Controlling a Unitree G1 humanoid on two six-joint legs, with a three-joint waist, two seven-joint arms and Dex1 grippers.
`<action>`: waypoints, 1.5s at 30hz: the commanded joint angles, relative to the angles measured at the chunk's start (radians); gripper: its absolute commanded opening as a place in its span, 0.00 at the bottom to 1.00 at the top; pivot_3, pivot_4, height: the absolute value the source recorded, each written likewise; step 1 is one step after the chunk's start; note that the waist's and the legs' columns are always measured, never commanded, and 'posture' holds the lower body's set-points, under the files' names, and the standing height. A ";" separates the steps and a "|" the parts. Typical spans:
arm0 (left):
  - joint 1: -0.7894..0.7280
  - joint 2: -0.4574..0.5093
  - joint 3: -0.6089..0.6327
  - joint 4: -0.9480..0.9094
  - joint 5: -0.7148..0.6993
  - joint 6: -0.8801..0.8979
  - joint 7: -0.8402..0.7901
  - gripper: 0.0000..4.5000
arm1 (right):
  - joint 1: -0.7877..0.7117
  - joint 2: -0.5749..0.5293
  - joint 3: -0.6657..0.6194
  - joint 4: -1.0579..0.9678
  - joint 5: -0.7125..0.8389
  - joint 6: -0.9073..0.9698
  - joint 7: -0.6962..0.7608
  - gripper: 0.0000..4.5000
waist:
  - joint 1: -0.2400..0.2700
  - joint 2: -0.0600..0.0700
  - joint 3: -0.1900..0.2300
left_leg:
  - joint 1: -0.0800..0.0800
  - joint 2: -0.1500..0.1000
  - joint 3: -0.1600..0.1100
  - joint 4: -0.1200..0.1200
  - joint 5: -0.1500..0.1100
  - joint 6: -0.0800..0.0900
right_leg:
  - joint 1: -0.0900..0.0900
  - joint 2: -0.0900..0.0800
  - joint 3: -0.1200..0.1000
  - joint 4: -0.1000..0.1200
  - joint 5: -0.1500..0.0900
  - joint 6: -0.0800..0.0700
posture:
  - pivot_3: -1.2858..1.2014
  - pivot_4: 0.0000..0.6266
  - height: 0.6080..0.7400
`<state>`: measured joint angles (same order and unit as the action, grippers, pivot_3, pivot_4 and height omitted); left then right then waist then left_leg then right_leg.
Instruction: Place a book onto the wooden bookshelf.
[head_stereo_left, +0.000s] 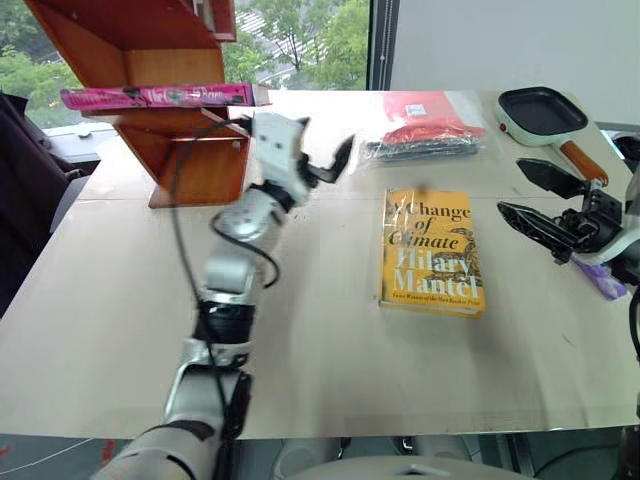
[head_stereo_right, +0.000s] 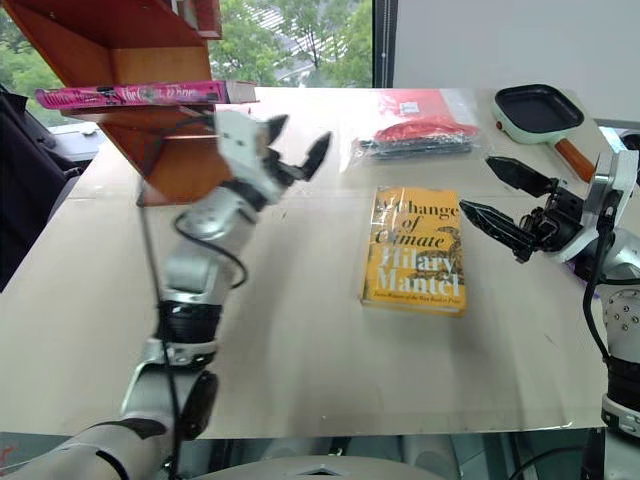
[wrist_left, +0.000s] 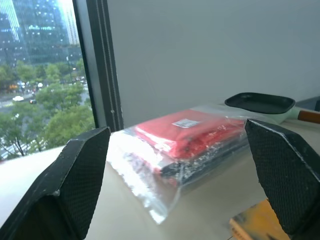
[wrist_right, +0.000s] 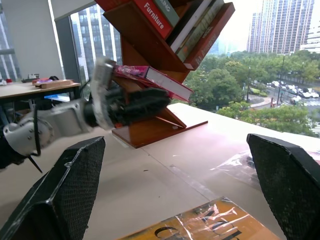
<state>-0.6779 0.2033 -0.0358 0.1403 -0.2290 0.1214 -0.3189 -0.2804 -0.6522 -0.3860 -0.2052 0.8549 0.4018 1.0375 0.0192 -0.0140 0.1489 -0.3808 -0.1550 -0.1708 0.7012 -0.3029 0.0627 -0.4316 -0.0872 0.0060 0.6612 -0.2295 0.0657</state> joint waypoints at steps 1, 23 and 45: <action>-0.098 -0.073 0.006 0.166 0.084 -0.165 0.093 0.98 | 0.020 -0.007 -0.041 -0.059 0.009 -0.021 -0.025 1.00 | 0.001 0.000 0.000 | 0.000 0.000 0.000 0.000 0.000 0.000 | 0.000 0.000 0.000 0.000 0.000 0.000 | 0.52 0.24 0.85; -0.375 0.030 0.112 0.704 0.377 -0.496 0.687 0.02 | 0.023 -0.006 -0.043 -0.078 0.036 -0.020 -0.053 1.00 | -0.004 0.000 0.000 | -0.001 0.000 0.001 0.000 0.000 0.000 | -0.001 0.000 0.002 0.001 0.000 0.001 | 0.52 0.24 0.85; 0.051 0.132 0.017 -0.001 0.032 -0.255 -0.028 0.07 | 0.136 -0.021 0.016 -0.004 -0.103 -0.102 0.036 1.00 | -0.013 0.000 -0.001 | -0.003 0.000 0.002 -0.001 0.000 0.000 | -0.006 0.000 0.004 0.001 0.000 0.001 | 0.52 0.24 0.85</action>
<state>-0.6539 0.3036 -0.0384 0.2567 -0.1464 -0.2079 -0.2849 -0.1537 -0.6632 -0.3581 -0.2116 0.7962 0.3579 1.0602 0.0063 -0.0139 0.1483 -0.3823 -0.1550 -0.1680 0.6998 -0.3029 0.0627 -0.4373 -0.0863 0.0113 0.6627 -0.2291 0.0664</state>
